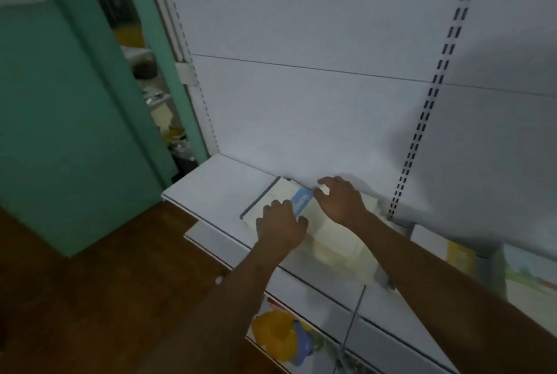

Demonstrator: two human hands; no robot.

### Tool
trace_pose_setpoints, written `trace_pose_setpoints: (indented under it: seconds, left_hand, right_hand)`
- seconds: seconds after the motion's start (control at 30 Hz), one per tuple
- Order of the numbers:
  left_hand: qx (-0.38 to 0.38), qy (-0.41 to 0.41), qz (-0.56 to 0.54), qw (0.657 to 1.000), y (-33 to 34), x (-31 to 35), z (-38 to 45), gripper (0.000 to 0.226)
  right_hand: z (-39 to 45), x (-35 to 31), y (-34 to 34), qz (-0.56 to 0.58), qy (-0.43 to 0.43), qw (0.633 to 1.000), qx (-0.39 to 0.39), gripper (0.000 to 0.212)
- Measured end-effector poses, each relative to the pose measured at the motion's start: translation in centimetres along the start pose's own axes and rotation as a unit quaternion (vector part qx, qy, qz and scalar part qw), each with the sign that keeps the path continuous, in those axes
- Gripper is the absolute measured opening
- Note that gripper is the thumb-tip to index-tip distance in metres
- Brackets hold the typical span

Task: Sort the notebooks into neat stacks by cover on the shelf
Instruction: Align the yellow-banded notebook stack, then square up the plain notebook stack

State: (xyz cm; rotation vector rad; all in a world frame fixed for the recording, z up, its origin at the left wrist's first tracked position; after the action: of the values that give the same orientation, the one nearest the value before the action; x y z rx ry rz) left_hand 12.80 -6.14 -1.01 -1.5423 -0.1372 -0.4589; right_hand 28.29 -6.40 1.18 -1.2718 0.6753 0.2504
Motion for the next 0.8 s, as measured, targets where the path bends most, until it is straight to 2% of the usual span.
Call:
trace_pose_setpoints:
  seconds: [0.17,0.33,0.5,0.63,0.73,0.8]
  left_hand:
    - [-0.001,-0.105,0.010,0.994,-1.8,-7.9,-3.2,0.055]
    - [-0.013,-0.137,-0.013,0.990,-1.7,-11.1,-3.8,0.055]
    - [-0.025,-0.092,-0.048,0.994,-1.1,-9.6,-0.5,0.054]
    - [-0.060,-0.016,-0.062,0.996,0.6,-6.3,3.5,0.053]
    - [-0.091,0.058,-0.084,0.991,2.5,-2.8,6.3,0.045]
    - [-0.127,0.079,-0.122,0.981,4.0,-0.5,7.1,0.041]
  right_hand:
    - [-0.7,-6.1,4.9,-0.032,-0.073,0.995,-0.061,0.049]
    - [-1.2,-8.3,7.7,-0.058,-0.097,0.989,-0.095,0.053]
    - [0.5,-7.6,7.1,-0.055,-0.067,0.994,-0.068,0.051]
    - [1.7,-3.7,5.5,-0.085,0.002,0.996,-0.036,0.051]
    - [2.1,0.7,2.6,-0.114,0.086,0.990,0.021,0.052]
    - [1.1,4.1,0.5,-0.130,0.153,0.978,0.050,0.052]
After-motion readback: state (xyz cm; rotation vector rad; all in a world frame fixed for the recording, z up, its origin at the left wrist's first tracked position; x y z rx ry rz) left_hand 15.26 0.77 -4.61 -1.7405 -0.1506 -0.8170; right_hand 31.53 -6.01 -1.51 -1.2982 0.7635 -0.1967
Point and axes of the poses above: each hand's wrist, its own z-axis towards the middle knuckle, its own y-axis out of the palm, x = y × z, the point moved 10 cm from there along z, towards the middle knuckle, and after that the axes turned 5 degrees about x, right-handed, at the moved point
